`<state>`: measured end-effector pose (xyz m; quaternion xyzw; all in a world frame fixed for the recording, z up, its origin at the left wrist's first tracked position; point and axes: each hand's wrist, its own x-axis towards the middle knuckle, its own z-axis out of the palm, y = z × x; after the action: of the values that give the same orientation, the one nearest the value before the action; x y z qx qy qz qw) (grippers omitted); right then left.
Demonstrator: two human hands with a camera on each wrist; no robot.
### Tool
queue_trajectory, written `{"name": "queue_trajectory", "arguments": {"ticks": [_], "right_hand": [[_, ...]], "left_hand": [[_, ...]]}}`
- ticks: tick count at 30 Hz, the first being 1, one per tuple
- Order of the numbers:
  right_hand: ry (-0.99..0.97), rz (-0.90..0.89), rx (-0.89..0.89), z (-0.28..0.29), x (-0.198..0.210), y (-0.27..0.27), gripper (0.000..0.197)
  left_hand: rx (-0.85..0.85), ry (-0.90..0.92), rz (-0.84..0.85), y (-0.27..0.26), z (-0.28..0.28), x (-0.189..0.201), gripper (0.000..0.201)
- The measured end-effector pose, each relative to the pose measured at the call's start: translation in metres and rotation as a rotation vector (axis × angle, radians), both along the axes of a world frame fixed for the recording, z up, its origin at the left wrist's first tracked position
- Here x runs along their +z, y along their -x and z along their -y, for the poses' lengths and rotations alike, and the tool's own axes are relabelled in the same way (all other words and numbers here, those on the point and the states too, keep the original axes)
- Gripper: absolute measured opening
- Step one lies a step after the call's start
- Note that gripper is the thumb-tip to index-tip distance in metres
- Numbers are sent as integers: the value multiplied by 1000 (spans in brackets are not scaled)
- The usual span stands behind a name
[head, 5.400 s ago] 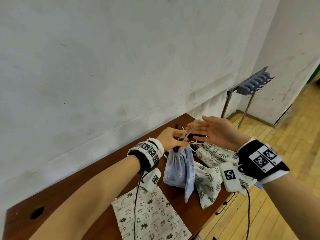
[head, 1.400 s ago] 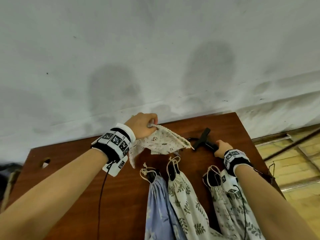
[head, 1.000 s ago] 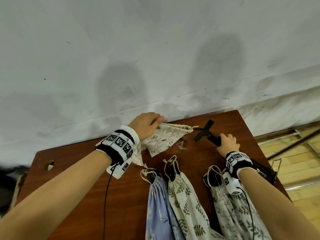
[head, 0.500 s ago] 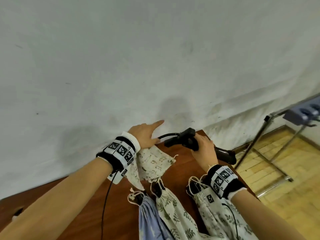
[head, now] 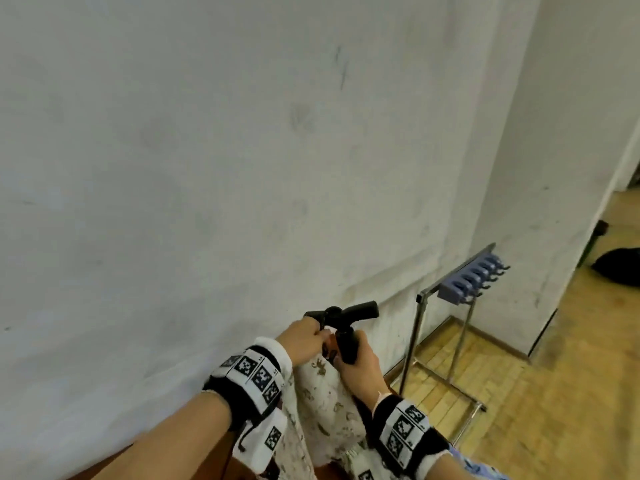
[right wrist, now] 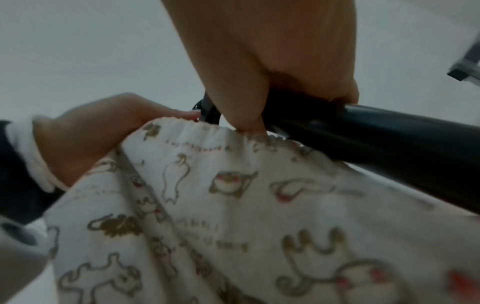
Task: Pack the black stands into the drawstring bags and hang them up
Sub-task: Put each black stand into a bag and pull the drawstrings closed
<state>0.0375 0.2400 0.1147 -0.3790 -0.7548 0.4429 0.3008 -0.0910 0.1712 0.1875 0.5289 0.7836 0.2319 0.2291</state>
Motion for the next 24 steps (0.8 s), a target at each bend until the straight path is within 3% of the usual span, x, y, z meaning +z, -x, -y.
{"name": "queue_trajectory", "arguments": {"ticks": [4, 7, 12, 17, 24], "right_hand": [[97, -93, 49, 18, 7, -12, 27], [199, -176, 154, 37, 17, -23, 36], [344, -256, 260, 55, 38, -30, 53], [221, -252, 255, 74, 48, -32, 54], [127, -355, 89, 102, 50, -33, 40]], "left_hand": [[-91, 41, 12, -3, 14, 5, 26], [-229, 88, 83, -3, 29, 9, 31], [-273, 4, 164, -7, 51, 21, 36], [-229, -37, 399, -4, 67, 31, 37], [-345, -10, 246, -17, 90, 44, 33]]}}
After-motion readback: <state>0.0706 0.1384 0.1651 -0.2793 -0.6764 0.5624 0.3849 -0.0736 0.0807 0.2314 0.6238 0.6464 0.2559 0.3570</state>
